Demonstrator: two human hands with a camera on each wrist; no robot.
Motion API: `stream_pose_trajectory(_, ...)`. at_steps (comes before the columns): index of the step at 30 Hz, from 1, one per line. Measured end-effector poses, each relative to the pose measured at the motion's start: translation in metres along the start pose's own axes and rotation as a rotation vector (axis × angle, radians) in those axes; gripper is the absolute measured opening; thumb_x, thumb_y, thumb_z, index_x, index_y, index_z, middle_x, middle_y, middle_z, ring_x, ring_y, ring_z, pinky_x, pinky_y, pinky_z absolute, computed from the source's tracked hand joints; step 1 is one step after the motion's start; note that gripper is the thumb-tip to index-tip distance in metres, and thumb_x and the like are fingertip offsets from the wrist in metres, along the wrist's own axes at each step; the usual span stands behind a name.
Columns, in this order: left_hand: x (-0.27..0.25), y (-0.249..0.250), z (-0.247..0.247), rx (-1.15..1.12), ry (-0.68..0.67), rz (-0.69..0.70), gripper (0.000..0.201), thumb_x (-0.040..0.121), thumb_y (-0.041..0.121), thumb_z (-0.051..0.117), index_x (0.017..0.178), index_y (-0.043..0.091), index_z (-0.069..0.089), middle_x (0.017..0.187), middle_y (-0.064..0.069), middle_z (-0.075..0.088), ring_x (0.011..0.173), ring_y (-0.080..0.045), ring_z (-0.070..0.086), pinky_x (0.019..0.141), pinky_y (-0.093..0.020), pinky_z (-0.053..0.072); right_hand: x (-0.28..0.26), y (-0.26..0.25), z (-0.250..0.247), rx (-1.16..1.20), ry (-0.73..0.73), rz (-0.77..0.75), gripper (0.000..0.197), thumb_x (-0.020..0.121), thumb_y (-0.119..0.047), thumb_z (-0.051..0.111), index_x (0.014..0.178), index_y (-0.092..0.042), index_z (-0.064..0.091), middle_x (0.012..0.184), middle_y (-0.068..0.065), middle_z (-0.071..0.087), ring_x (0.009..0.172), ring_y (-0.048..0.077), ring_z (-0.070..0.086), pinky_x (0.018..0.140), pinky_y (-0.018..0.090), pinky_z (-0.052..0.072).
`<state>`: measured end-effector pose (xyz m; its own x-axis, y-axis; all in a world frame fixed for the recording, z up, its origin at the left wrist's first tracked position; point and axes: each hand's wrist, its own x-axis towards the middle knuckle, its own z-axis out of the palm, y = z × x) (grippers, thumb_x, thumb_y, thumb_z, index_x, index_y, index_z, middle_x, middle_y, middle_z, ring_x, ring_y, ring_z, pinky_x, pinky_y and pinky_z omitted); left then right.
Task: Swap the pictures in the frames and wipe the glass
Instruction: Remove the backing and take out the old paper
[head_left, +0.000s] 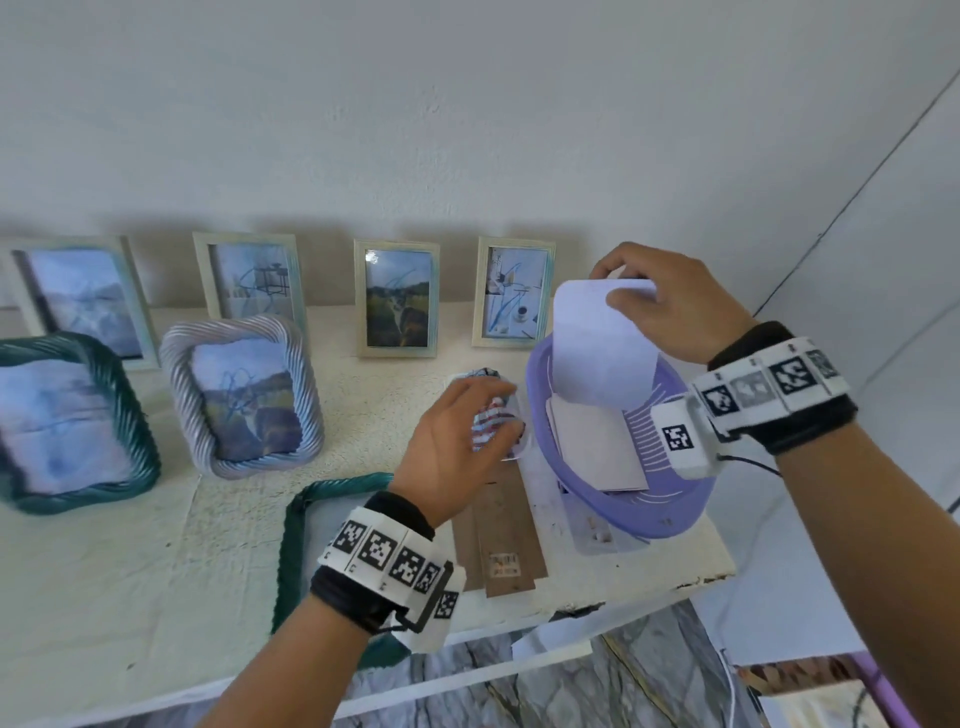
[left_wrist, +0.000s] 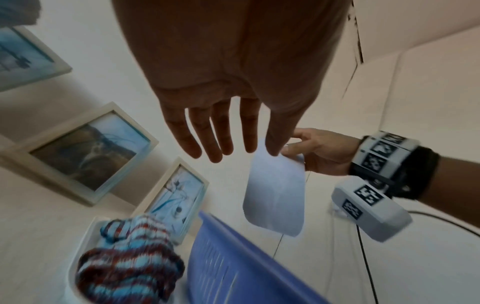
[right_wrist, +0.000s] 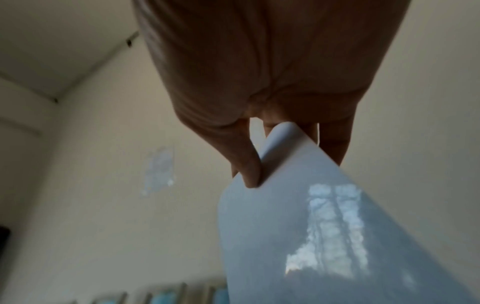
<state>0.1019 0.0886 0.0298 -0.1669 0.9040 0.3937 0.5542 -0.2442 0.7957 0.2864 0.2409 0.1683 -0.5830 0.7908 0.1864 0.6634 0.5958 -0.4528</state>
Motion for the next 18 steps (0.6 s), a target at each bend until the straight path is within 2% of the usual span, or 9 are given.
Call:
stream_pose_trajectory(2, -0.002, 0.007, -0.017, -0.072, 0.039, -0.051, 0.034, 0.090, 0.025, 0.068, 0.122, 0.020, 0.061, 0.116, 0.006, 0.062, 0.102, 0.000, 0.059, 0.083, -0.004, 0.041, -0.013, -0.025, 0.003, 0.085, -0.019, -0.063, 0.022, 0.089, -0.009, 0.055, 0.101, -0.026, 0.060, 0.088, -0.009, 0.061, 0.083, 0.010, 0.054, 0.068, 0.010, 0.037)
stream_pose_trajectory(4, -0.007, 0.011, -0.035, -0.150, 0.033, -0.114, 0.032, 0.089, 0.025, 0.069, 0.120, 0.025, 0.061, 0.112, 0.010, 0.066, 0.096, -0.001, 0.063, 0.081, -0.011, 0.049, -0.025, -0.047, 0.015, 0.202, -0.057, -0.107, 0.021, 0.089, -0.008, 0.058, 0.100, -0.025, 0.061, 0.089, 0.001, 0.064, 0.080, 0.011, 0.057, 0.067, 0.012, 0.038)
stream_pose_trajectory(6, -0.016, 0.008, -0.052, -0.213, 0.010, -0.136, 0.021, 0.090, 0.022, 0.068, 0.111, 0.024, 0.066, 0.100, 0.008, 0.071, 0.087, -0.006, 0.067, 0.076, -0.021, 0.054, -0.035, -0.063, 0.033, 0.331, -0.085, -0.132, 0.018, 0.088, -0.010, 0.060, 0.102, -0.021, 0.062, 0.085, 0.007, 0.063, 0.072, 0.013, 0.056, 0.063, 0.017, 0.040)
stream_pose_trajectory(9, -0.038, -0.006, -0.074, -0.261, 0.026, -0.183, 0.009, 0.090, 0.014, 0.068, 0.097, 0.019, 0.070, 0.085, -0.001, 0.071, 0.078, -0.019, 0.066, 0.070, -0.029, 0.055, -0.045, -0.077, 0.064, 0.500, -0.042, -0.150, 0.021, 0.089, -0.013, 0.062, 0.109, -0.020, 0.062, 0.072, 0.003, 0.057, 0.062, 0.009, 0.049, 0.059, 0.018, 0.039)
stream_pose_trajectory(11, -0.053, -0.014, -0.087, -0.334, 0.063, -0.255, 0.010, 0.089, 0.010, 0.068, 0.095, 0.018, 0.070, 0.085, -0.006, 0.071, 0.080, -0.026, 0.067, 0.068, -0.033, 0.058, -0.051, -0.080, 0.089, 0.600, -0.023, -0.082, 0.028, 0.091, -0.013, 0.064, 0.118, -0.017, 0.058, 0.077, -0.006, 0.063, 0.066, 0.010, 0.058, 0.062, 0.023, 0.047)
stream_pose_trajectory(13, -0.066, -0.021, -0.099, -0.394, 0.102, -0.317, 0.013, 0.089, 0.007, 0.067, 0.094, 0.018, 0.069, 0.085, -0.006, 0.073, 0.076, -0.022, 0.068, 0.068, -0.030, 0.059, -0.062, -0.081, 0.118, 0.663, -0.074, 0.031, 0.032, 0.090, -0.014, 0.065, 0.120, -0.017, 0.055, 0.091, 0.003, 0.069, 0.077, 0.020, 0.066, 0.068, 0.037, 0.056)
stream_pose_trajectory(14, -0.071, -0.025, -0.104, -0.400, 0.120, -0.346, 0.013, 0.088, 0.006, 0.067, 0.093, 0.018, 0.068, 0.082, -0.005, 0.073, 0.073, -0.019, 0.067, 0.066, -0.028, 0.058, -0.068, -0.081, 0.133, 0.673, -0.106, 0.073, 0.032, 0.090, -0.014, 0.065, 0.119, -0.017, 0.055, 0.095, 0.009, 0.068, 0.081, 0.024, 0.066, 0.070, 0.040, 0.057)
stream_pose_trajectory(16, -0.083, -0.036, -0.110, -0.390, 0.151, -0.405, 0.012, 0.087, 0.004, 0.068, 0.093, 0.015, 0.067, 0.077, -0.004, 0.071, 0.068, -0.015, 0.064, 0.062, -0.026, 0.056, -0.082, -0.084, 0.160, 0.711, -0.153, 0.123, 0.029, 0.089, -0.011, 0.064, 0.117, -0.016, 0.055, 0.096, 0.015, 0.067, 0.083, 0.029, 0.065, 0.067, 0.036, 0.056)
stream_pose_trajectory(18, -0.096, -0.046, -0.114, -0.362, 0.159, -0.460, 0.011, 0.086, 0.005, 0.069, 0.096, 0.009, 0.067, 0.078, -0.006, 0.068, 0.069, -0.016, 0.063, 0.060, -0.026, 0.056, -0.095, -0.090, 0.181, 0.756, -0.172, 0.153, 0.023, 0.089, -0.006, 0.063, 0.108, -0.017, 0.056, 0.089, 0.014, 0.067, 0.072, 0.027, 0.063, 0.058, 0.029, 0.054)
